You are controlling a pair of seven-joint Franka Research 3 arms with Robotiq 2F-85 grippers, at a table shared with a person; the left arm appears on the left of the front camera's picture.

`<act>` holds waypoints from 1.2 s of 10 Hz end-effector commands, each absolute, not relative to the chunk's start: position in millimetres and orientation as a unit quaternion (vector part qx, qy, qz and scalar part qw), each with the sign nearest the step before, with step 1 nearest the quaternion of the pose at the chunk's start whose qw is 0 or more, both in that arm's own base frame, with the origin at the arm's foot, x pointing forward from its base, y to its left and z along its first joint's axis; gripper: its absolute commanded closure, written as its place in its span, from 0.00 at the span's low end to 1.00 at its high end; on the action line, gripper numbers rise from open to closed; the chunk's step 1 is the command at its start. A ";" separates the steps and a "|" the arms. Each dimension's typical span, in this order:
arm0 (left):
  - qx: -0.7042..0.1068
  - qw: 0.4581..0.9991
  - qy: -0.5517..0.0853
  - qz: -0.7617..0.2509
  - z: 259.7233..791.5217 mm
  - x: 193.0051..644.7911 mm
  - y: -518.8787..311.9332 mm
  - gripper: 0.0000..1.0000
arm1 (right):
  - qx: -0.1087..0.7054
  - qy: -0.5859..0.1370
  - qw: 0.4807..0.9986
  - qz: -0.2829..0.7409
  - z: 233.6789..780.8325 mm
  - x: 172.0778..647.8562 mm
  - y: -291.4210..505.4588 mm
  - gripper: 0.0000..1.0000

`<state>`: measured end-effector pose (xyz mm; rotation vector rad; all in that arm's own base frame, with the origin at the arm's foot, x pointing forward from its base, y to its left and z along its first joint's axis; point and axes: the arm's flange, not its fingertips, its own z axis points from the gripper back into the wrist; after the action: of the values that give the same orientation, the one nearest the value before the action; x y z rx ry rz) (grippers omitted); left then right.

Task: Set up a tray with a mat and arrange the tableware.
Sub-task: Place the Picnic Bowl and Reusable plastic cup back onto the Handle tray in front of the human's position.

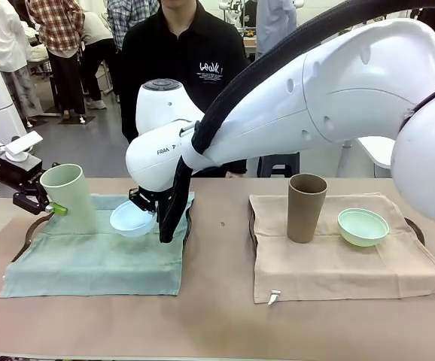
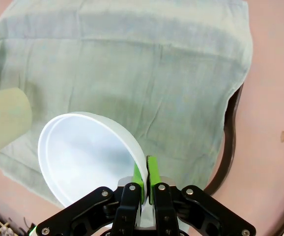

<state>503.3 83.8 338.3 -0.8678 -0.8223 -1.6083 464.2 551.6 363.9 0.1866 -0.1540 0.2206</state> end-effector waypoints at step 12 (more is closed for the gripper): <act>-0.282 0.670 -0.249 -0.640 313.3 518.8 102.1 0.00 | 0.089 -0.097 0.983 0.130 393.3 438.9 551.9 0.00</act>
<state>526.6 105.3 305.4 -0.6919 -0.6305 -1.4988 455.7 565.0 386.9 0.2006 -0.1816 0.2722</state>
